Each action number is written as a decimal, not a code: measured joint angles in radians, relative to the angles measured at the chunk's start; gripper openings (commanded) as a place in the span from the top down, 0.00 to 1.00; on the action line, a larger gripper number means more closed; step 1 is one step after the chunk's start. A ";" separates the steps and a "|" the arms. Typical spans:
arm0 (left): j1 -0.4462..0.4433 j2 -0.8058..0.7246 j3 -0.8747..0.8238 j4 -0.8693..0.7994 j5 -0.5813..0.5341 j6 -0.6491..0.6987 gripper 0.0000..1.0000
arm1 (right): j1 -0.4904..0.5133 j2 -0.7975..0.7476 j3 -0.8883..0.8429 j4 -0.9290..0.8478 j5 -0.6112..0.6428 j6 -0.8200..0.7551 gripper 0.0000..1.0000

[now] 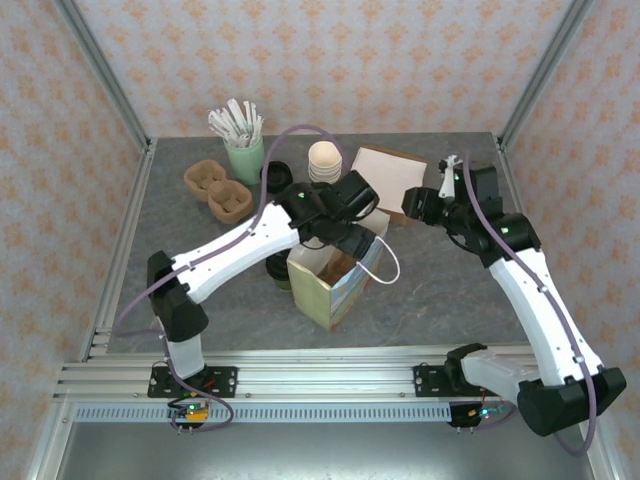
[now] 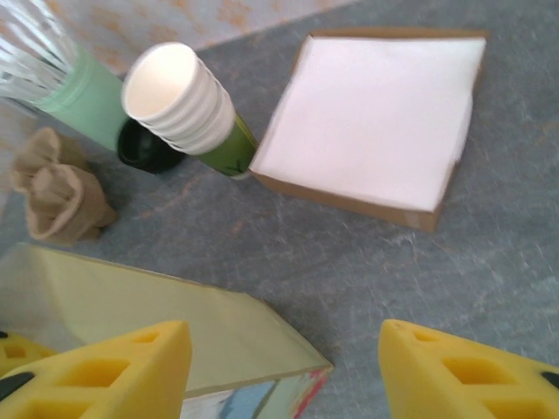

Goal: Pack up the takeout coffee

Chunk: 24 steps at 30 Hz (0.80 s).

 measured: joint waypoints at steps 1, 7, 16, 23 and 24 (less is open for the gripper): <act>0.000 -0.011 0.011 -0.001 -0.002 0.003 0.27 | 0.000 -0.014 0.000 0.010 -0.006 -0.005 0.40; 0.004 -0.053 0.067 -0.014 0.003 0.017 0.27 | 0.012 -0.041 0.000 0.034 -0.037 -0.022 0.40; 0.057 -0.107 0.067 -0.029 0.082 0.010 0.28 | 0.059 -0.012 0.001 0.052 -0.058 -0.039 0.39; 0.131 -0.247 0.066 -0.027 0.130 -0.011 0.29 | 0.182 0.126 0.054 0.030 -0.047 -0.122 0.27; 0.143 -0.269 0.065 -0.025 0.130 -0.016 0.29 | 0.199 0.151 0.074 0.023 -0.037 -0.139 0.27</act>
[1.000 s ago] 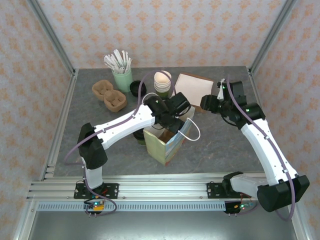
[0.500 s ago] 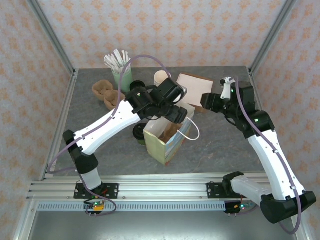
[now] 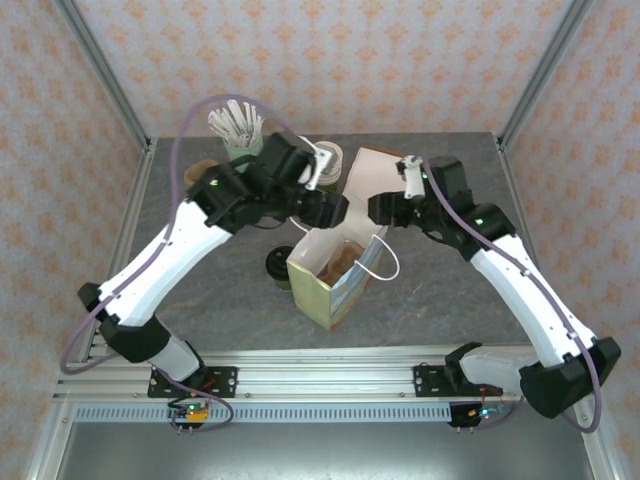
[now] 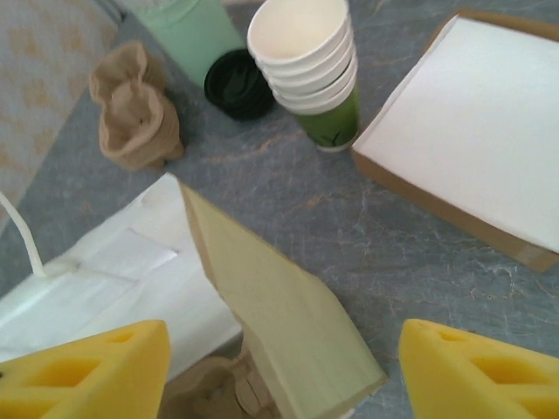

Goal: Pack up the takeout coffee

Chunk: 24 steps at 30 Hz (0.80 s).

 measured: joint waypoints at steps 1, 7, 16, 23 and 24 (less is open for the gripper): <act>0.013 -0.022 -0.001 0.001 -0.001 -0.003 0.29 | 0.013 0.023 0.014 -0.003 0.010 -0.011 0.27; 0.058 -0.117 -0.025 -0.002 -0.020 -0.006 0.29 | 0.037 0.140 0.079 -0.038 0.074 -0.064 0.34; 0.220 -0.234 -0.274 -0.032 -0.042 -0.042 0.29 | 0.037 0.229 0.155 -0.083 0.185 -0.083 0.45; 0.278 -0.256 -0.391 -0.033 -0.037 -0.050 0.30 | 0.020 0.286 0.230 -0.091 0.225 -0.083 0.46; 0.278 -0.249 -0.400 -0.033 -0.034 -0.050 0.30 | 0.017 0.298 0.241 -0.092 0.226 -0.083 0.45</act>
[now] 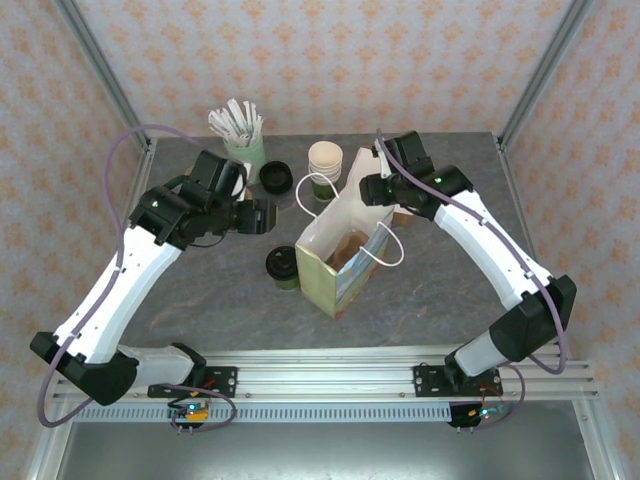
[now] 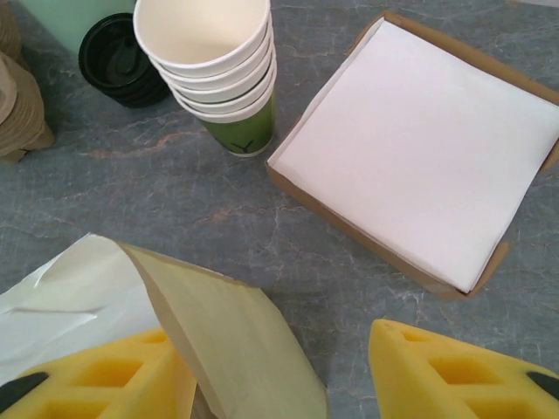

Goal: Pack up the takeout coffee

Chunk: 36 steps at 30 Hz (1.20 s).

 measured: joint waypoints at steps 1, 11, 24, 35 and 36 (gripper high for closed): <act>0.000 0.008 -0.008 0.000 0.003 0.000 0.30 | -0.002 0.011 0.010 -0.001 0.002 0.000 0.44; 0.000 0.119 -0.131 -0.007 0.019 0.012 0.27 | -0.004 -0.010 0.023 -0.013 0.001 0.008 0.33; -0.025 0.254 -0.165 -0.002 0.083 0.030 0.17 | -0.007 -0.083 0.011 -0.013 -0.001 0.012 0.33; -0.066 0.348 -0.159 0.005 0.103 0.048 0.12 | -0.007 -0.083 -0.005 -0.013 0.002 0.012 0.33; -0.067 0.356 -0.156 0.005 0.105 0.048 0.11 | -0.007 -0.083 -0.005 -0.013 0.002 0.011 0.33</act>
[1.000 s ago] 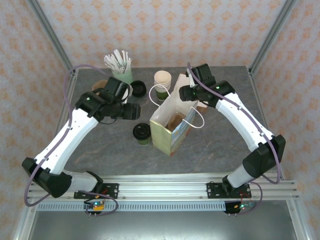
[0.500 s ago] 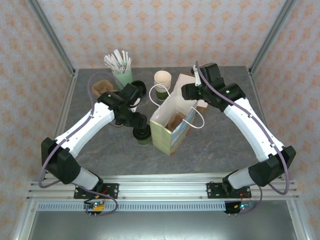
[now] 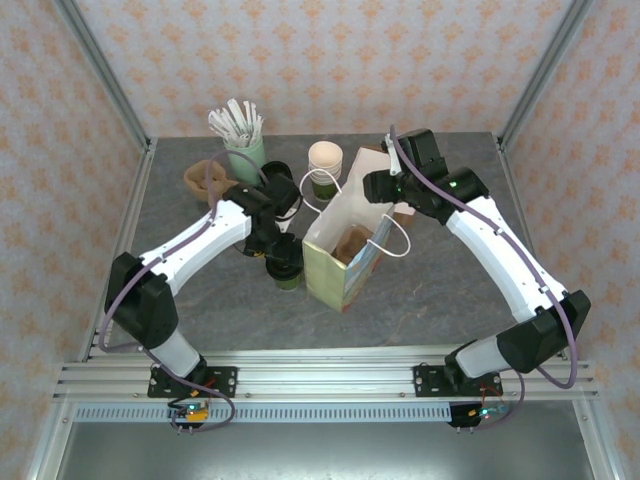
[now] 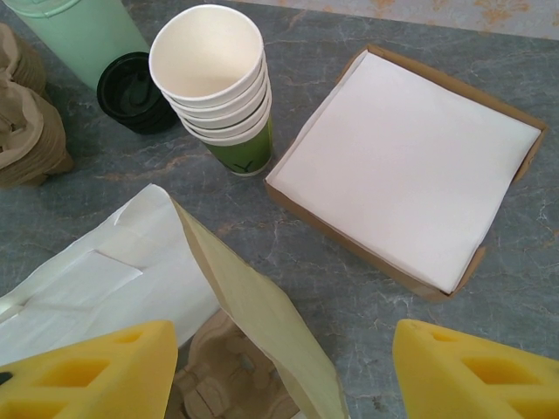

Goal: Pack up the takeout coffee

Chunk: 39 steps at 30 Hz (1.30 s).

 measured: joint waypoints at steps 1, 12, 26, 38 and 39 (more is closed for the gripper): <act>0.000 0.010 0.005 0.000 0.001 0.001 0.11 | 0.000 0.000 0.000 0.000 0.000 0.000 0.33; -0.011 0.047 0.033 -0.001 0.000 0.026 0.14 | 0.000 0.000 -0.019 0.000 0.000 0.001 0.33; -0.027 0.056 0.058 -0.042 -0.051 0.039 0.19 | 0.000 0.000 -0.032 0.000 0.000 0.008 0.33; -0.037 0.100 0.077 -0.058 -0.059 0.053 0.19 | 0.000 0.000 -0.032 0.000 0.000 0.008 0.33; -0.037 0.101 0.078 -0.057 -0.060 0.053 0.20 | 0.000 0.000 -0.032 0.000 0.000 0.008 0.33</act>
